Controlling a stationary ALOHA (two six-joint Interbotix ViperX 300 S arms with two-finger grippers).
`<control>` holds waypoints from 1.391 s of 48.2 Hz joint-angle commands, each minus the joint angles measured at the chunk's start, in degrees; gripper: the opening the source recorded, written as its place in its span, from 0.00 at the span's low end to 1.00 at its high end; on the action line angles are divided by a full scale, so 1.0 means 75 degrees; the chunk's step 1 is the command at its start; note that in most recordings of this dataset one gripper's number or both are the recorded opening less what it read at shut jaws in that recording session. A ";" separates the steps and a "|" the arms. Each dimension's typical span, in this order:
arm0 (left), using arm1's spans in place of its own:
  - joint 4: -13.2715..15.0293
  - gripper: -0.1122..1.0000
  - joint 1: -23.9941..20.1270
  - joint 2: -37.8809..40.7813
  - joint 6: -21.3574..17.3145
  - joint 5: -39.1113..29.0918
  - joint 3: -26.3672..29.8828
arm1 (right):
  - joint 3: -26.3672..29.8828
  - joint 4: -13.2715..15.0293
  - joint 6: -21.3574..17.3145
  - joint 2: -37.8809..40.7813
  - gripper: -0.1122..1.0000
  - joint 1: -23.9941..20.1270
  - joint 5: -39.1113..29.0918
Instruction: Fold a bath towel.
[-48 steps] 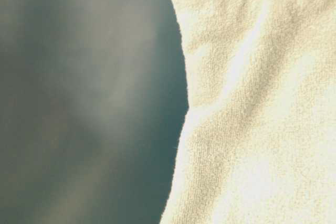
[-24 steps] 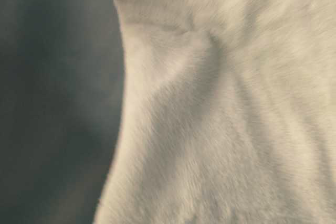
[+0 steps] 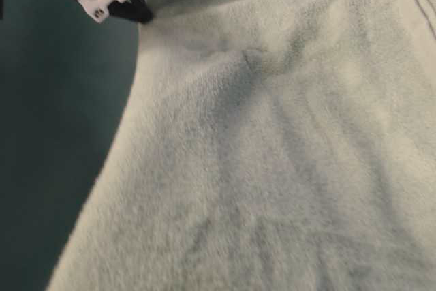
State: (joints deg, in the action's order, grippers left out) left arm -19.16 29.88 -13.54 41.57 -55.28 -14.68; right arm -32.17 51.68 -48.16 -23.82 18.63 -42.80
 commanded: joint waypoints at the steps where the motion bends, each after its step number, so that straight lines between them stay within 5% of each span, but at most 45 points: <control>1: -0.0012 0.18 0.0000 0.0070 -0.0070 0.0141 0.0434 | -0.0047 -0.0012 -0.0035 -0.0762 0.17 -0.0352 -0.0598; 22: -0.0023 0.18 0.0691 0.1793 -0.0387 -0.0223 0.3574 | -0.0234 0.0199 -0.0785 -0.3211 0.17 -0.4465 -0.4629; 29: -0.0059 0.18 0.0785 0.2367 -0.0387 -0.1102 0.4535 | -0.0164 0.0562 -0.1066 -0.3012 0.17 -0.5145 -0.5625; 35: -0.0117 0.18 0.0785 0.2566 -0.0363 -0.1746 0.4828 | -0.0223 0.0797 -0.1102 -0.2672 0.17 -0.5145 -0.5637; 41: -0.0199 0.18 0.0715 0.2391 -0.0328 -0.2109 0.4313 | -0.0281 0.0937 -0.1113 -0.2156 0.17 -0.4746 -0.5449; 47: -0.0199 0.18 0.0551 0.1887 -0.0223 -0.2133 0.3141 | -0.0445 0.0902 -0.1078 -0.1512 0.17 -0.3633 -0.4617; 58: -0.0199 0.18 -0.0023 0.0445 0.0844 -0.1746 -0.0023 | -0.0691 0.0727 -0.0879 -0.0047 0.17 -0.0844 -0.1266; 67: -0.0164 0.18 -0.0504 -0.0867 0.1875 -0.0586 -0.2566 | -0.0445 0.0715 -0.0563 0.1465 0.17 0.0621 0.1137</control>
State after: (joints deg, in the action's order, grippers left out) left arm -20.39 27.16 -15.38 53.79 -63.28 -28.39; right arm -37.71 56.87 -52.65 -16.35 19.51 -40.34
